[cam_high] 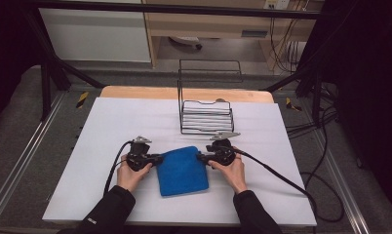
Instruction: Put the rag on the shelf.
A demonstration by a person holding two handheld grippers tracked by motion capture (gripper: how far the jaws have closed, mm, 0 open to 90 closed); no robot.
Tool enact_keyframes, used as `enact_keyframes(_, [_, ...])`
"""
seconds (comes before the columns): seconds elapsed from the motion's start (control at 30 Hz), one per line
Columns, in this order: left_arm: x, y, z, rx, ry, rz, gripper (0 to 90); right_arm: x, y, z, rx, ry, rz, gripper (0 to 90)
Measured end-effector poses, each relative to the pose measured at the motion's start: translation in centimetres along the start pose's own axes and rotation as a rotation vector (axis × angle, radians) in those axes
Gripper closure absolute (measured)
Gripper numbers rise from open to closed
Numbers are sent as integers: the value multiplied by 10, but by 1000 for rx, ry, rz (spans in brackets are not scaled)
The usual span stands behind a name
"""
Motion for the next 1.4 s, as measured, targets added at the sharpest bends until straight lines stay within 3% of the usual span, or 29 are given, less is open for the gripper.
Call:
enact_keyframes(0.13, [1, -2, 0, 0, 0, -11, 805, 9, 2, 1, 19, 15, 9, 469])
enact_keyframes(0.23, [1, -3, 0, 8, -2, -3, 819, 17, 4, -1, 11, 61, 10, 538])
enact_keyframes(0.43, [2, -4, -1, 41, -11, 12, 818, 19, 7, -3, 31, 84, 10, 648])
enact_keyframes(0.67, [2, -6, -2, 85, -15, 24, 819, 19, 12, -6, 72, 141, 53, 840])
enact_keyframes(0.8, [2, -6, -1, 78, -19, 15, 856, 18, 12, -4, 78, 150, 55, 854])
enact_keyframes(0.93, [1, -6, 0, 76, -27, 10, 869, 15, 13, -3, 79, 141, 59, 860])
enact_keyframes(1.07, [-7, -8, 6, 80, -73, -6, 874, 8, 15, 1, 80, 120, 68, 862])
enact_keyframes(1.4, [-31, -18, 19, 133, -149, -10, 874, -17, 26, 9, 55, 30, 89, 862])
Point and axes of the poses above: each handheld gripper's, and its own axes: x roughly forward along the jaws, z roughly out of its top, y roughly to its left, the point moved 8 cm from there along x, roughly forward along the jaws, and after that the axes turned 12 degrees about x, right-handed, at the moved point
